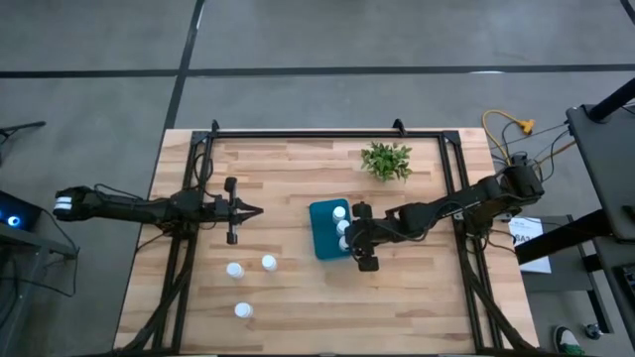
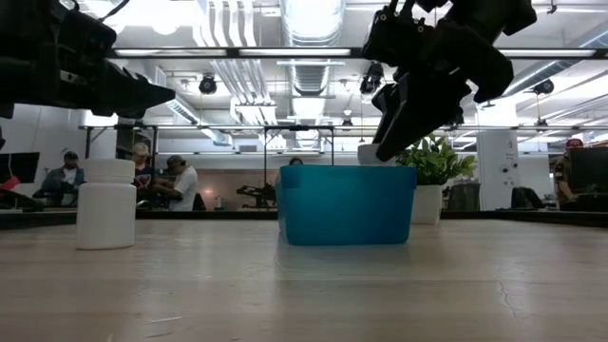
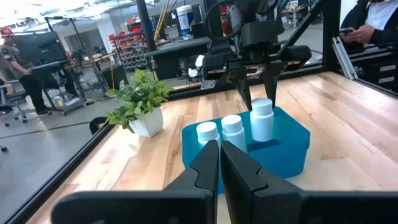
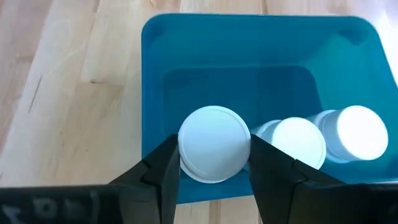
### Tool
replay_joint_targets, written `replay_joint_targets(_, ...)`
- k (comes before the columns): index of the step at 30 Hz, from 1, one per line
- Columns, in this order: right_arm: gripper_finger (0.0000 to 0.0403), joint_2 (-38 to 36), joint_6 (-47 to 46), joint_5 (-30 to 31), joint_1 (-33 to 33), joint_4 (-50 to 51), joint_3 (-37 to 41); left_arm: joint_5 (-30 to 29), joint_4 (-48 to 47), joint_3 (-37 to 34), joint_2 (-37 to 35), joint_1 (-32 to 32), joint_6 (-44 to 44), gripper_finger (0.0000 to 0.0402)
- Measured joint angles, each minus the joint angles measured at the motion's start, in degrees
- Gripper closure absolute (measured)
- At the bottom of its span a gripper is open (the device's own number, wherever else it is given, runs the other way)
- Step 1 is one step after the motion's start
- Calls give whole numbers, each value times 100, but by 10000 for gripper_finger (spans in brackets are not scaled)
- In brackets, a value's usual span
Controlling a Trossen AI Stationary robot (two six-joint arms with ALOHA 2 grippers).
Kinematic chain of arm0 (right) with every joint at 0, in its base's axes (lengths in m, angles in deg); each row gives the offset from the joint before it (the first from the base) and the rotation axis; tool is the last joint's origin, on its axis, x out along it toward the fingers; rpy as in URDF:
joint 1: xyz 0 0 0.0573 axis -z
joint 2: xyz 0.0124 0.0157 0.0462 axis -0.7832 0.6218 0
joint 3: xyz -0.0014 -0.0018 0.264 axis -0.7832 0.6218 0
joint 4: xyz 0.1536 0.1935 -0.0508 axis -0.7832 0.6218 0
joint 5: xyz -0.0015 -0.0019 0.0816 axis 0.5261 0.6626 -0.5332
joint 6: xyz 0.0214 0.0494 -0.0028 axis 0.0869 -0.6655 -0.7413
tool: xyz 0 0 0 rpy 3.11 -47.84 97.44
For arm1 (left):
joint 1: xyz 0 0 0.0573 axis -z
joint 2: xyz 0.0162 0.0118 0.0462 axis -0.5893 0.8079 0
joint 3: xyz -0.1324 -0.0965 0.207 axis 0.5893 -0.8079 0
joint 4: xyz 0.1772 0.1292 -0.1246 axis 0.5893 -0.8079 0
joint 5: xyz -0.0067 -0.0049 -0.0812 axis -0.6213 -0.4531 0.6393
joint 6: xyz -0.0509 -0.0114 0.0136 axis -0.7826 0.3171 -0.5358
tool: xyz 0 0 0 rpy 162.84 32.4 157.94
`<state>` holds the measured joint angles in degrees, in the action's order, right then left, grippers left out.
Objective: Pick and place pill bottles into a basket
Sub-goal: Put the white pill bottle into the blue bin
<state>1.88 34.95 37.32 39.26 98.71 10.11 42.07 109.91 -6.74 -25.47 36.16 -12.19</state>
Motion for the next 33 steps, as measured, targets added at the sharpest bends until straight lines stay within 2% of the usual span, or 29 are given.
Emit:
replay_joint_targets(8, 260, -2, -49, -2, -7, -10, 61, 0, 8, 0, -1, 0, 0, 402)
replay_joint_targets(20, 258, 551, -5, -254, 12, -377, -6, -2, 47, 2, 0, 0, 0, 402)
replay_joint_targets(33, 261, 214, 80, -253, 50, -24, 13, -2, 46, 7, 4, 1, 0, 402)
